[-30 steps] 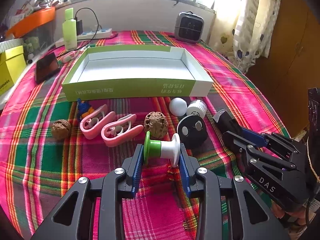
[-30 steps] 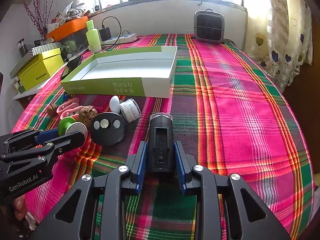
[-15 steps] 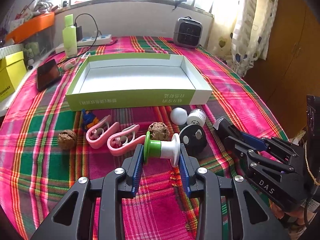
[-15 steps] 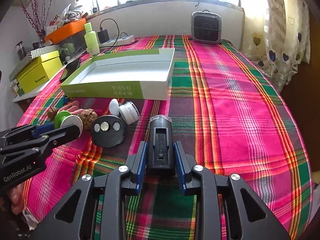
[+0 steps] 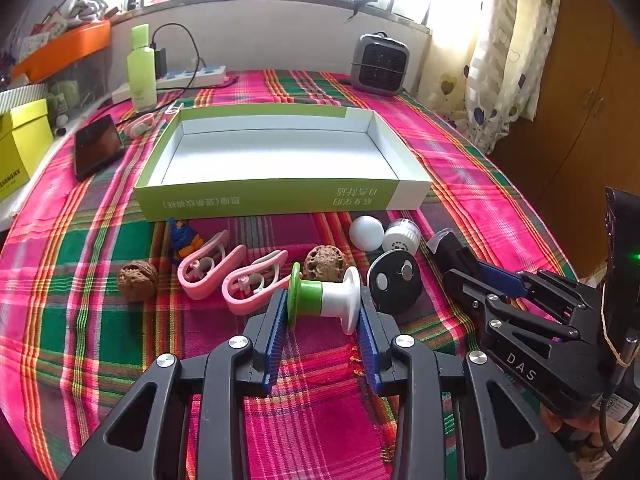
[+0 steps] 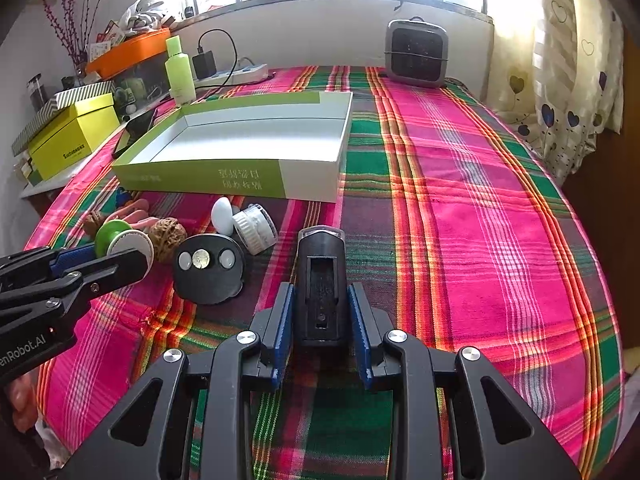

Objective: Organize objects
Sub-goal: 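Lift the black device with the right tool while the left tool lifts the spool, then lower both held objects into the box and open both tools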

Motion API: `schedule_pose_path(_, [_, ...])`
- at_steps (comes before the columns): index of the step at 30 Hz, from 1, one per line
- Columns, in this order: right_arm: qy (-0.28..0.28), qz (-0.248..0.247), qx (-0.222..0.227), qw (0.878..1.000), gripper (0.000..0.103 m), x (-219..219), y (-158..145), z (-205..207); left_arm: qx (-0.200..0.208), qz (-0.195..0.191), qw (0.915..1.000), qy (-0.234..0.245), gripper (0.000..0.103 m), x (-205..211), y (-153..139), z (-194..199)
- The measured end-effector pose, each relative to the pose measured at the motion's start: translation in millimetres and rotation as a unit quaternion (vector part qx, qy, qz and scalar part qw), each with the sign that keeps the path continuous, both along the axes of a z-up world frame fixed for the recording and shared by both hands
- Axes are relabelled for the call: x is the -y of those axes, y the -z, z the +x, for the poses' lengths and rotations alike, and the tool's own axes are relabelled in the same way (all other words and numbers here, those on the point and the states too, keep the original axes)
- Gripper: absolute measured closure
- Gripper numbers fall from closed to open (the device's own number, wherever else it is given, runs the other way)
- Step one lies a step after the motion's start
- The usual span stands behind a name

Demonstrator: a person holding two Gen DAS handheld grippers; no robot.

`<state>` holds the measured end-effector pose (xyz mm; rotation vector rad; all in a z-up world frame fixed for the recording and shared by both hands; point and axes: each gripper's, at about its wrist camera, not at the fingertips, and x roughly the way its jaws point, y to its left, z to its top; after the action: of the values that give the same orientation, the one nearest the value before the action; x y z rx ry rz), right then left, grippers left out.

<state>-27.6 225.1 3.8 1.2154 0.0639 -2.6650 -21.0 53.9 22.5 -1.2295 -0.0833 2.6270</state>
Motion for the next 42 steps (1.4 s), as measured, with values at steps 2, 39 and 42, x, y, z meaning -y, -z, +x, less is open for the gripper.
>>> schedule_pose_path(2, [-0.001, 0.008, -0.002, 1.0, 0.074, 1.8, -0.4, 1.2, -0.003, 0.0, 1.0, 0.001, 0.072, 1.3, -1.1, -1.0])
schedule_pose_path(39, [-0.012, -0.022, -0.035, 0.999, 0.075, 31.6, -48.4, -70.0, -0.029, 0.013, 0.9995, -0.007, 0.072, 24.8, -31.9, -96.5])
schedule_pose_path(42, [-0.009, -0.023, -0.029, 0.999, 0.074, 33.4, -46.0, -83.2, -0.027, 0.013, 0.9995, -0.006, 0.072, 24.7, -30.6, -110.2])
